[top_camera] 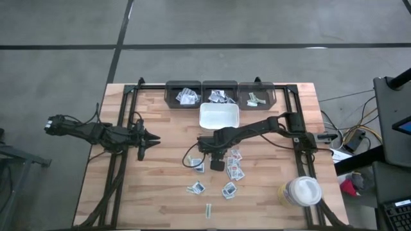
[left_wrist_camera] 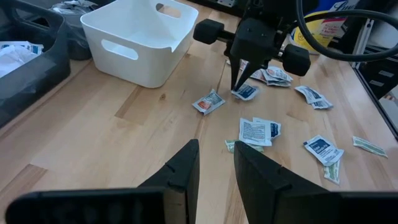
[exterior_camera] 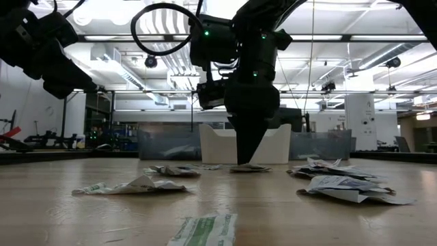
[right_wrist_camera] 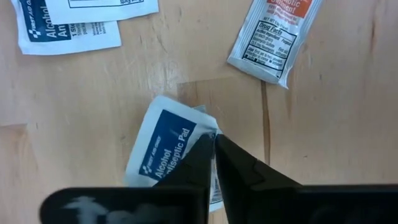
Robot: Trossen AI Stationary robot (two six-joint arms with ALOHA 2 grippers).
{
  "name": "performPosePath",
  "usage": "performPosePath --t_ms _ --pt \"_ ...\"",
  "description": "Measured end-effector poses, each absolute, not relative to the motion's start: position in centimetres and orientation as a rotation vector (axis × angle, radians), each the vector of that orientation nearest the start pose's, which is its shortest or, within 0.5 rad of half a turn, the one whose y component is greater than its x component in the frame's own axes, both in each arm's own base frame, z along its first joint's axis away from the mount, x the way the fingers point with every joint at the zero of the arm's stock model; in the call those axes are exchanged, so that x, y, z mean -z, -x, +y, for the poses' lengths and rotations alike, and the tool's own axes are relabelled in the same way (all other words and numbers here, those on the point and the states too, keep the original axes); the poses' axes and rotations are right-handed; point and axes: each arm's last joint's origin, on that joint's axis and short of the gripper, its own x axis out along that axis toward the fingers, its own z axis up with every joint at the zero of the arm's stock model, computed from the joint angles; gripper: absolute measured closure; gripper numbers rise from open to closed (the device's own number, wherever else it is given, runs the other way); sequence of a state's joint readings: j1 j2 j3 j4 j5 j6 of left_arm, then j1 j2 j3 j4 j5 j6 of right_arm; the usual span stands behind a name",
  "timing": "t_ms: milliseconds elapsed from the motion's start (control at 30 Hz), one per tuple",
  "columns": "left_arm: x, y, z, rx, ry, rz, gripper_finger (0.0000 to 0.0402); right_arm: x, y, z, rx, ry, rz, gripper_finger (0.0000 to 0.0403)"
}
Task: Pick & Place First Aid Supplies
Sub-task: Put the blue alcohol pad into the middle gray bin
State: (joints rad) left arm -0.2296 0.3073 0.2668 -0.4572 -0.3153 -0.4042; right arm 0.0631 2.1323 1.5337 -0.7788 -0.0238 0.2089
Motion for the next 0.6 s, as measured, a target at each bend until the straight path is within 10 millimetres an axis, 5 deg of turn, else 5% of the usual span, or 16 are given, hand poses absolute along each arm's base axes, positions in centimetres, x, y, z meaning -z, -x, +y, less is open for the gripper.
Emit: performPosePath --t_ms 600 --pt "-18.8 -9.9 -1.4 -0.179 0.263 0.454 0.0307 -16.5 -41.6 2.7 0.069 -0.147 1.387 0.0394"
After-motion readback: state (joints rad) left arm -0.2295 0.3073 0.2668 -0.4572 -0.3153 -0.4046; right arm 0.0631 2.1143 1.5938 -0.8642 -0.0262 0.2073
